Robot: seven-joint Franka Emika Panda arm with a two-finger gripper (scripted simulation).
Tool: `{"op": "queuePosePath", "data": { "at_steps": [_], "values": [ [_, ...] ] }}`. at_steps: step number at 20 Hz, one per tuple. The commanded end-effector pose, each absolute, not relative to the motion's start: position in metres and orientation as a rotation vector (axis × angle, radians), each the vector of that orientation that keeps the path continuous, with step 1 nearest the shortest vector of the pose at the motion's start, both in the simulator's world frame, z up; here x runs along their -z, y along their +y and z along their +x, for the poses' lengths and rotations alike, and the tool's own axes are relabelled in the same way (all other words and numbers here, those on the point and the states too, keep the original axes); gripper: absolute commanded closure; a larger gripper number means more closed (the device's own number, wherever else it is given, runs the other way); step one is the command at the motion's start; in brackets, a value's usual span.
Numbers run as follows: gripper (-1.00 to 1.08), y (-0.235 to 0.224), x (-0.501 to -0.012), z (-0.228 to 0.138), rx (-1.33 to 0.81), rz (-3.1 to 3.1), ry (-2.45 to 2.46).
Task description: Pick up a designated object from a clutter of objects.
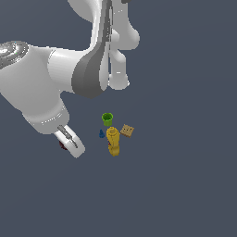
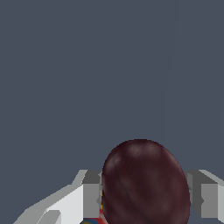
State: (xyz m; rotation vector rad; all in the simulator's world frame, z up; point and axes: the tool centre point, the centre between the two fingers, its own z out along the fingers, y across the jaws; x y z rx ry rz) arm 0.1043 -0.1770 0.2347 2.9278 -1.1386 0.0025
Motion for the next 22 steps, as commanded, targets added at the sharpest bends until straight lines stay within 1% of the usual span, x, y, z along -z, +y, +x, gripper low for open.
{"op": "queuePosePath", "data": {
  "at_steps": [1, 12, 22],
  "values": [
    [1.08, -0.187, -0.257, 0.11, -0.002, 2.928, -1.138],
    [1.08, -0.22, -0.328, 0.131, -0.001, 2.928, -1.137],
    [1.08, -0.233, -0.357, 0.142, 0.0, 2.929, -1.136]
  ]
}}
